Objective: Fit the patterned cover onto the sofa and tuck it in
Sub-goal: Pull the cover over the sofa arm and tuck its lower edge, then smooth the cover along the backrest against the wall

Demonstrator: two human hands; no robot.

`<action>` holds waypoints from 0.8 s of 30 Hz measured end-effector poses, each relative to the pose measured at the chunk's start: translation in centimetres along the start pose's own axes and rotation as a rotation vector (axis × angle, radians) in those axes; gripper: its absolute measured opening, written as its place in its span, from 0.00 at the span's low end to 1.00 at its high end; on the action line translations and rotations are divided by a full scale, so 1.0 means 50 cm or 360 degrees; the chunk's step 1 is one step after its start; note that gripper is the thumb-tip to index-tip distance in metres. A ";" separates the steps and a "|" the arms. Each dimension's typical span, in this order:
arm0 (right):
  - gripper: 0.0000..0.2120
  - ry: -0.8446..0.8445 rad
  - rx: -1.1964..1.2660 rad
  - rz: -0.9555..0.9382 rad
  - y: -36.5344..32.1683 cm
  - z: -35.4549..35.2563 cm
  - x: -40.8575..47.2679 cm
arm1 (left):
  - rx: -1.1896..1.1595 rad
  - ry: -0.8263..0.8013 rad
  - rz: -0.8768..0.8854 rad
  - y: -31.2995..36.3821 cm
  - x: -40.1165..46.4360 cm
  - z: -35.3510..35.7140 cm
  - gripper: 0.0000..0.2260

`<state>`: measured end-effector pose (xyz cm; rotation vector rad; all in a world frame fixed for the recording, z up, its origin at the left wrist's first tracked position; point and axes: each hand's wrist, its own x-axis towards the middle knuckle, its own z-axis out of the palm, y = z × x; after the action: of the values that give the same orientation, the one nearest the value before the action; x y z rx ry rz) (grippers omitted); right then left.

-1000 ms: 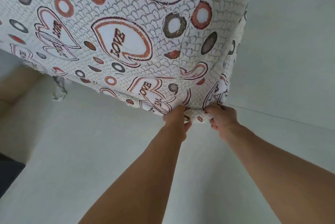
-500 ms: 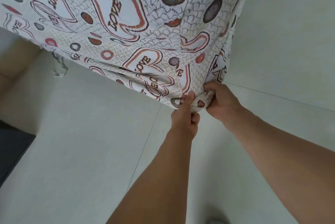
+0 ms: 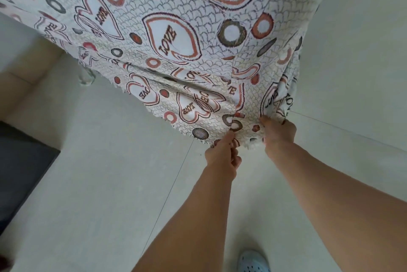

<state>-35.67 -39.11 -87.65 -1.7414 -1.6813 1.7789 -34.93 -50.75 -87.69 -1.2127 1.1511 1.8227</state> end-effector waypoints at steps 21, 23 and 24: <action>0.06 -0.0575 -0.0674 0.0007 -0.109 0.147 -0.198 | 0.0372 0.0002 0.0179 0.244 -0.132 -0.100 0.04; 0.02 -0.0670 -0.0626 -0.0010 -0.123 0.197 -0.235 | 0.0386 0.0007 0.0189 0.293 -0.133 -0.125 0.04; 0.05 -0.0714 -0.0617 -0.0027 -0.129 0.222 -0.248 | 0.0386 0.0017 0.0200 0.321 -0.133 -0.139 0.04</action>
<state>-43.78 -52.19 -78.62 -1.5157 -2.3446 2.0594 -43.93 -63.84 -77.80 -1.0321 1.4362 1.7081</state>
